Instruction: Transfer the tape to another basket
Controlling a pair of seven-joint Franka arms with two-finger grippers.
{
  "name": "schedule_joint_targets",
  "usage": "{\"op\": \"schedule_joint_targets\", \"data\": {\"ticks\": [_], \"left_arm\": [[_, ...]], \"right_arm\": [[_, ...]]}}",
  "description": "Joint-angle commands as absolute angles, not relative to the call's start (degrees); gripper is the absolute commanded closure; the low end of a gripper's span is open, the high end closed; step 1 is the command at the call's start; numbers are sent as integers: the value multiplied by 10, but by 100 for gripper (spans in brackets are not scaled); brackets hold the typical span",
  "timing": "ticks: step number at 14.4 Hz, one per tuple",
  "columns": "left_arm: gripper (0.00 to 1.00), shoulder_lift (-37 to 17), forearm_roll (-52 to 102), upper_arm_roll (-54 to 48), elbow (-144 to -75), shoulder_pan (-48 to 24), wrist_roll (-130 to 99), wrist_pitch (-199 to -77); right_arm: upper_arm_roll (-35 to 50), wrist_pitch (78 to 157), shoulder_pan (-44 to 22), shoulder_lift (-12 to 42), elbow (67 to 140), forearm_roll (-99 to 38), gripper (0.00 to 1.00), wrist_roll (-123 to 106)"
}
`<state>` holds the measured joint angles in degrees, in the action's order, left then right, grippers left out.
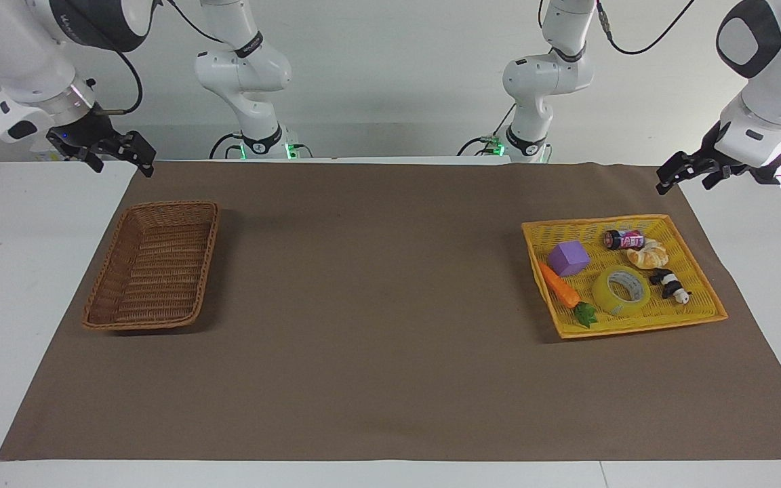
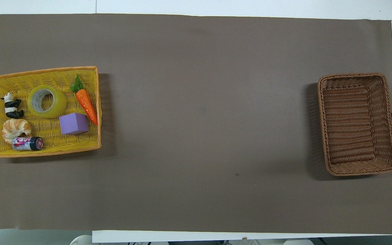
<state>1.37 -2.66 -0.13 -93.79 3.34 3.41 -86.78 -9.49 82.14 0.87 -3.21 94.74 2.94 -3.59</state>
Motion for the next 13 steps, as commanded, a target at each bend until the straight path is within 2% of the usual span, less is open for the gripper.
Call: {"op": "schedule_joint_targets", "data": {"ticks": [1,4,7,11,13], "left_arm": [[0,20,-22,-2,-935,33,30,-861],[0,35,-22,3,-967,43,33,-881],[0,16,-22,4,-1037,44,64,-993],[0,-7,-22,4,-1188,86,64,-1248],[1,-38,-22,4,-1188,77,57,-1271]], "right_arm": [[-95,831,10,-42,961,27,1,-46],[-95,831,10,-42,961,27,1,-46],[-95,831,10,-42,961,27,1,-46],[-95,831,9,-42,961,27,1,-46],[-95,831,9,-42,961,27,1,-46]]}}
